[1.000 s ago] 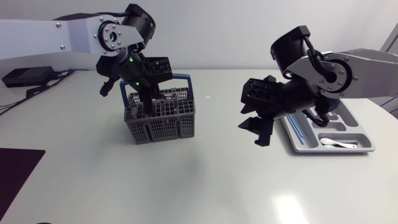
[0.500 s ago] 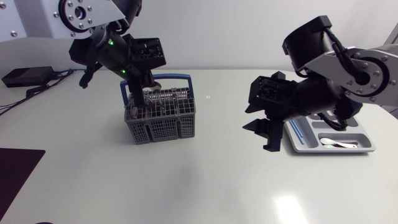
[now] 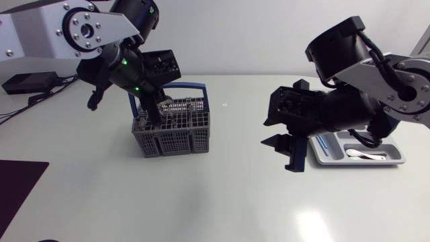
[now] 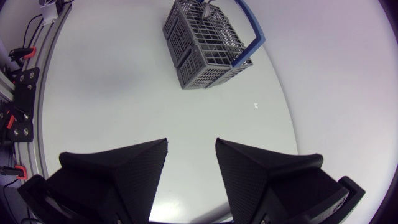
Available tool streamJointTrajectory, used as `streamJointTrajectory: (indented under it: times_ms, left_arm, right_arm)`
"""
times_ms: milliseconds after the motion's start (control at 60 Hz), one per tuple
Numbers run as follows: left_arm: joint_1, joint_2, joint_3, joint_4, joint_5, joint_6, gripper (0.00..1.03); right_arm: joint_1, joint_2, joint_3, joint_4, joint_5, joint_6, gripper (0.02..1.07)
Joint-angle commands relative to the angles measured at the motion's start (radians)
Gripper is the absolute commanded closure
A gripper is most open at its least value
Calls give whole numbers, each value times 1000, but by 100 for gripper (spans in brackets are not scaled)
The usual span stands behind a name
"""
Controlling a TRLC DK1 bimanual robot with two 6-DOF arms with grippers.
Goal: Unload the cutlery basket into the drawer organizer.
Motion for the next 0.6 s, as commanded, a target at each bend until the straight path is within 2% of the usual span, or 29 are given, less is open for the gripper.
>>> streamJointTrajectory:
  times_ms: [0,167,350,583]
  left_arm:
    - [-8,17,-20,12,-12,-82,99]
    - [-3,33,6,-6,-17,-214,99]
    - [-9,43,64,-84,-15,-376,99]
    - [-2,62,113,-155,-11,-511,99]
  right_arm:
    - [7,-10,-21,-6,9,24,49]
    - [4,-7,-29,-6,11,21,49]
    - [4,-5,-32,-3,9,23,49]
    - [5,-17,-36,-8,9,24,49]
